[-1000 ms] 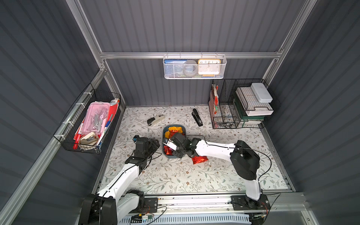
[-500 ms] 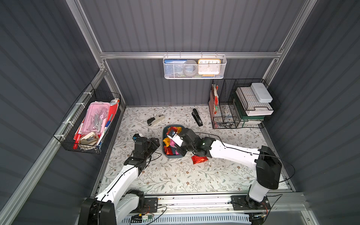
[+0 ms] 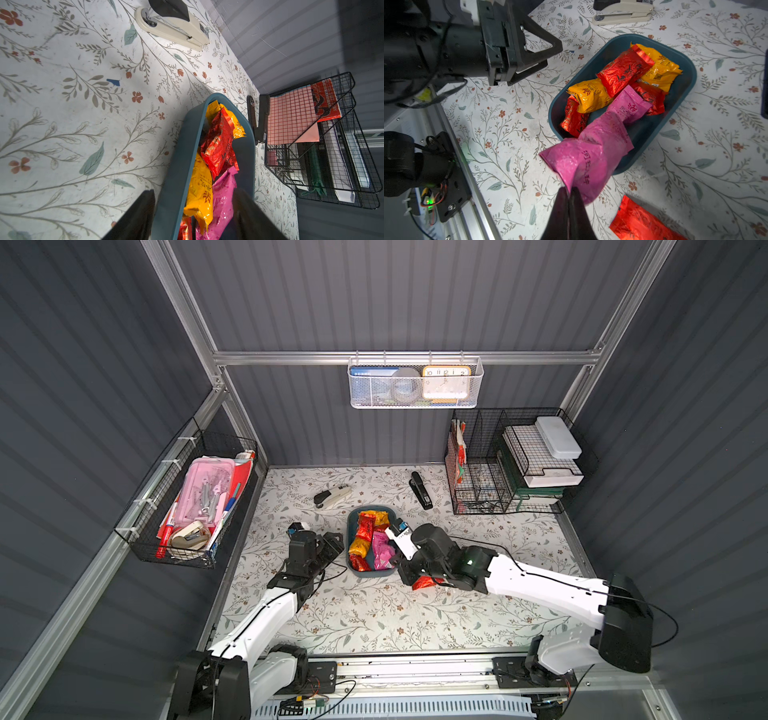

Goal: Take the tea bags out of the storage box
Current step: Place the tea bag at the center of the board.

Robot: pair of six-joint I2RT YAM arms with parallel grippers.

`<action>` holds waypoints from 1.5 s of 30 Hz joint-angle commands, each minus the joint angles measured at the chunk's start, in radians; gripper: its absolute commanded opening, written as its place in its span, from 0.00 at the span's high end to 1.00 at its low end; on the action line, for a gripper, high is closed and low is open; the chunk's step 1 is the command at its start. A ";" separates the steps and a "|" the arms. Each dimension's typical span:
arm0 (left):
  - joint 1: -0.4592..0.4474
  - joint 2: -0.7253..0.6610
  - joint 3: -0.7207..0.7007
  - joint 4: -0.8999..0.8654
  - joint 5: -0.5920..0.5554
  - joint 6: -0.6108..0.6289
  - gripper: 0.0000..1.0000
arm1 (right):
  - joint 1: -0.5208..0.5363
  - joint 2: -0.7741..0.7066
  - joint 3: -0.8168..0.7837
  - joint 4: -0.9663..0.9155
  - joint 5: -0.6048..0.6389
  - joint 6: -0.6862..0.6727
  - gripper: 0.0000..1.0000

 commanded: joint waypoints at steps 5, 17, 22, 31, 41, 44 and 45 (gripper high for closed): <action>0.003 0.036 0.027 0.043 0.022 0.033 0.35 | -0.064 -0.194 -0.199 0.005 0.023 0.406 1.00; 0.003 0.037 0.027 0.047 0.013 0.051 0.35 | -0.345 -0.201 -0.478 0.565 -0.325 0.835 1.00; 0.003 0.026 0.023 0.043 0.010 0.051 0.35 | -0.385 -0.037 -0.517 0.850 -0.408 0.971 1.00; 0.003 0.007 0.035 0.022 0.016 0.065 0.35 | -0.473 0.093 -0.599 0.990 -0.515 1.056 1.00; 0.003 0.023 0.034 0.031 0.011 0.076 0.35 | -0.531 -0.096 -0.607 0.527 -0.420 0.847 0.64; 0.003 0.024 0.033 0.033 0.016 0.086 0.35 | -0.540 -0.179 -0.554 0.311 -0.328 0.737 0.56; 0.002 0.025 0.033 0.033 0.021 0.090 0.35 | -0.540 -0.228 -0.527 0.221 -0.291 0.699 0.54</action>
